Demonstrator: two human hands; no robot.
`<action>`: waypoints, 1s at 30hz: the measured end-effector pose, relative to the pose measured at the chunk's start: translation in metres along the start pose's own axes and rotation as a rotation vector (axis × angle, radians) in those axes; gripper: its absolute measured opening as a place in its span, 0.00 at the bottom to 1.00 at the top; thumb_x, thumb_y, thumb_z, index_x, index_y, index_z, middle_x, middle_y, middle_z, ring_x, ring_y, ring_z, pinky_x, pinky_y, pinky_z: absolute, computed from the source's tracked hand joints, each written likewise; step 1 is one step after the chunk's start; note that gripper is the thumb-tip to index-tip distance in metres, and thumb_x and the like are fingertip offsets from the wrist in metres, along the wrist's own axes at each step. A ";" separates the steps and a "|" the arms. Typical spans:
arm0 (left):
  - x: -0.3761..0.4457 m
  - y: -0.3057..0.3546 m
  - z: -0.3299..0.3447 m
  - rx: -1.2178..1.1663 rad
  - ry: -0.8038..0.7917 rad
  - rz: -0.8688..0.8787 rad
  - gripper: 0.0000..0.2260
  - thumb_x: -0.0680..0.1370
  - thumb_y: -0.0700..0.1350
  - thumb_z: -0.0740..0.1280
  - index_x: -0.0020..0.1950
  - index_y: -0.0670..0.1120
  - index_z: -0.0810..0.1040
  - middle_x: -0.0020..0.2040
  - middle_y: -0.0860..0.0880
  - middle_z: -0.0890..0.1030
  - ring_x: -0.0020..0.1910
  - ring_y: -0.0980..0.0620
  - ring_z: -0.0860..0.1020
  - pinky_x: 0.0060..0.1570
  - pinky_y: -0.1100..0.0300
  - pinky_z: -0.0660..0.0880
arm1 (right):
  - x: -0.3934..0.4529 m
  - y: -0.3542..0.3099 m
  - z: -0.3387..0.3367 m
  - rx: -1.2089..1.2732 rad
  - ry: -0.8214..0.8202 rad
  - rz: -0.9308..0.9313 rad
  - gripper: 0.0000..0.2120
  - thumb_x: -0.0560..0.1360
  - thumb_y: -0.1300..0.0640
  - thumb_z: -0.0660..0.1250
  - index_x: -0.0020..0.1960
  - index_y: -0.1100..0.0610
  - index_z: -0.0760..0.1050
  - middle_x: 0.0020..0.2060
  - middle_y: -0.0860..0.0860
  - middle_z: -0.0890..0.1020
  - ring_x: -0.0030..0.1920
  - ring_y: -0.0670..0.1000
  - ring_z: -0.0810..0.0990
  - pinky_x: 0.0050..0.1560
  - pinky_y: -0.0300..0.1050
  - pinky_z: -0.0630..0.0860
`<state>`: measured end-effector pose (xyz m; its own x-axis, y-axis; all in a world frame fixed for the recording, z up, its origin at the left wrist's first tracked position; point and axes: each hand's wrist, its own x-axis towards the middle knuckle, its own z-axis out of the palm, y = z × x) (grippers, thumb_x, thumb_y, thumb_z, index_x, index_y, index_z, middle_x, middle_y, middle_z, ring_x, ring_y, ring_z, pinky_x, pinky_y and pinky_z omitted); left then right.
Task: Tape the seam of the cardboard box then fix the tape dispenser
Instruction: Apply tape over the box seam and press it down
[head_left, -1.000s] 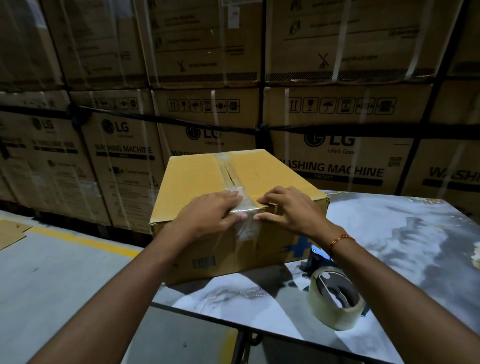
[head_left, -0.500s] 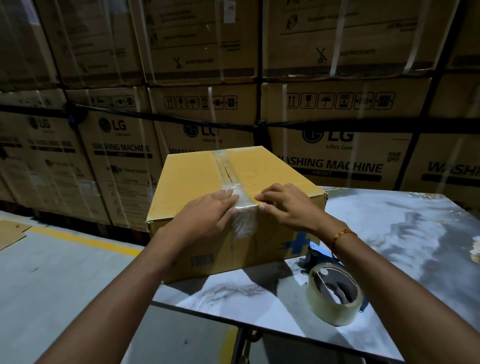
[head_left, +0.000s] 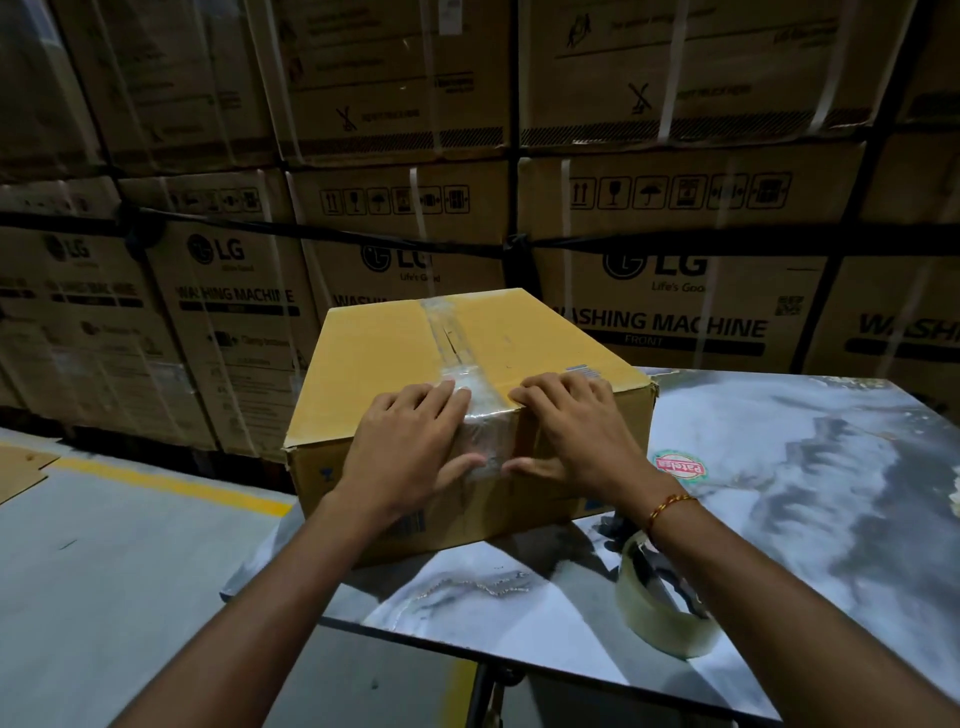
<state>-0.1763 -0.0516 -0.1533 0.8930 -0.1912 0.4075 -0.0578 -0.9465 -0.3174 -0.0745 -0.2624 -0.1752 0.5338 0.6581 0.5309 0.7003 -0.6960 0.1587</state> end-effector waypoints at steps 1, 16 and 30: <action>0.000 -0.001 0.000 0.004 -0.007 0.008 0.35 0.74 0.68 0.61 0.71 0.45 0.71 0.69 0.43 0.78 0.63 0.41 0.78 0.55 0.46 0.77 | 0.000 -0.001 -0.001 0.009 0.017 0.008 0.38 0.70 0.23 0.55 0.67 0.50 0.71 0.63 0.50 0.76 0.60 0.55 0.74 0.59 0.54 0.68; 0.011 -0.017 0.003 -0.166 -0.032 0.068 0.28 0.80 0.63 0.57 0.76 0.50 0.67 0.75 0.47 0.72 0.73 0.45 0.72 0.68 0.47 0.70 | 0.001 -0.010 -0.005 0.040 -0.009 0.094 0.24 0.77 0.35 0.60 0.67 0.48 0.70 0.62 0.50 0.76 0.60 0.55 0.73 0.58 0.53 0.68; 0.023 -0.032 0.006 -0.214 -0.061 0.082 0.32 0.77 0.65 0.46 0.77 0.53 0.66 0.76 0.50 0.72 0.72 0.47 0.72 0.64 0.49 0.72 | 0.004 -0.012 -0.001 0.033 0.030 0.128 0.23 0.78 0.35 0.56 0.65 0.48 0.71 0.59 0.50 0.77 0.58 0.55 0.74 0.56 0.52 0.68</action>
<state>-0.1514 -0.0243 -0.1394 0.9064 -0.2599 0.3329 -0.2191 -0.9632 -0.1556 -0.0818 -0.2517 -0.1738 0.6057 0.5555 0.5696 0.6429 -0.7635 0.0609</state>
